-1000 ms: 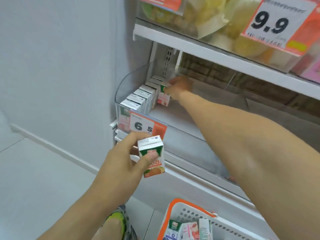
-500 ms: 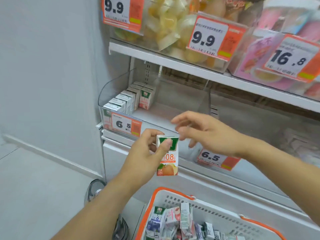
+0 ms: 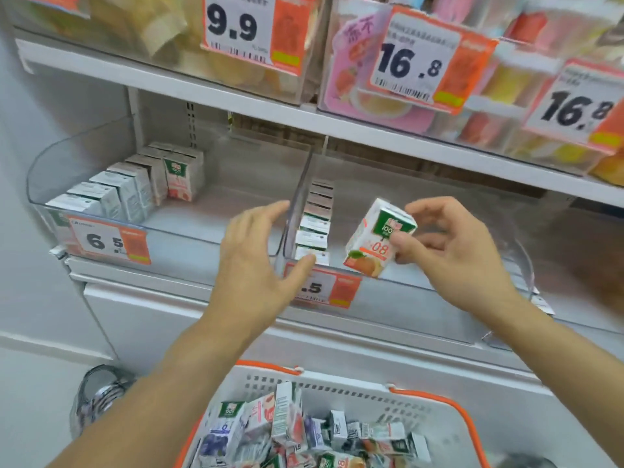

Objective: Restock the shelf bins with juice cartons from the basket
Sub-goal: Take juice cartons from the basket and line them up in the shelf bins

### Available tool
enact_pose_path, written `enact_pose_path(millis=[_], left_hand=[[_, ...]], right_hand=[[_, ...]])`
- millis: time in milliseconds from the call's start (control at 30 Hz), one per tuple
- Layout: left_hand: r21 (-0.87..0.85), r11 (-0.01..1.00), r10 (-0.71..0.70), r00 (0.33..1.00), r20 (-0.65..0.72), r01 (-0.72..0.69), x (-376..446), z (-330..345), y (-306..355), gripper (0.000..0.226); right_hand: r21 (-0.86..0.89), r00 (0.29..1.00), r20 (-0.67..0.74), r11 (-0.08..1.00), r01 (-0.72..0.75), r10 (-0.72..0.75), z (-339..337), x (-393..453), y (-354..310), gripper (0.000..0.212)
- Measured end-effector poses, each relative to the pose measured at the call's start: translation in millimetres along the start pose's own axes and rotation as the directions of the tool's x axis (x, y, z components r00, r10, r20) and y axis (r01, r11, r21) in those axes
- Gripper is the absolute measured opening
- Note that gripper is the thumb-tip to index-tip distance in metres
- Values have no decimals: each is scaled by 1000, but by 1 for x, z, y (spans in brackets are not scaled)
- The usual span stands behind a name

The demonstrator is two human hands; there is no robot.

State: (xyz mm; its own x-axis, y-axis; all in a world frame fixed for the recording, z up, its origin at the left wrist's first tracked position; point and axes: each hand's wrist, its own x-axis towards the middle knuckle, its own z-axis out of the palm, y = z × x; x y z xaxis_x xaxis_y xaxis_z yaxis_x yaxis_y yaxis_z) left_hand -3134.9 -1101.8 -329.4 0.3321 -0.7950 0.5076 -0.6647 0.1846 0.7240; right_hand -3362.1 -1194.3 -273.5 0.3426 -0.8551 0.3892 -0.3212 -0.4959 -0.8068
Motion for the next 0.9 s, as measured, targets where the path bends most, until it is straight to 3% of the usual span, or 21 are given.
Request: enact_pose_path(millis=[133,300,467,733,900], left_hand=[[113,994,2,999,53,-8,1,15,-9,75],[122,992,27,1000,-14,-25,3,26,-17,68],[128,989,76,996,-39,-70,3,28,-26,67],[140,981,141,988,-55,-132,1,30,-28,66],[224,959,211,964,-161,-173,-10,30,-13,60]], right_hand=[[-204,997,-56,977,-64,54,8,66,44,33],[-175,959,-42,943,-283,280,51,139,95,35],[-312,967,-73,916,-254,243,78,173,117,31],[-346,942,-83,876,-334,327,64,156,97,43],[-295,980,-64,935,-197,186,24,89,37,14]])
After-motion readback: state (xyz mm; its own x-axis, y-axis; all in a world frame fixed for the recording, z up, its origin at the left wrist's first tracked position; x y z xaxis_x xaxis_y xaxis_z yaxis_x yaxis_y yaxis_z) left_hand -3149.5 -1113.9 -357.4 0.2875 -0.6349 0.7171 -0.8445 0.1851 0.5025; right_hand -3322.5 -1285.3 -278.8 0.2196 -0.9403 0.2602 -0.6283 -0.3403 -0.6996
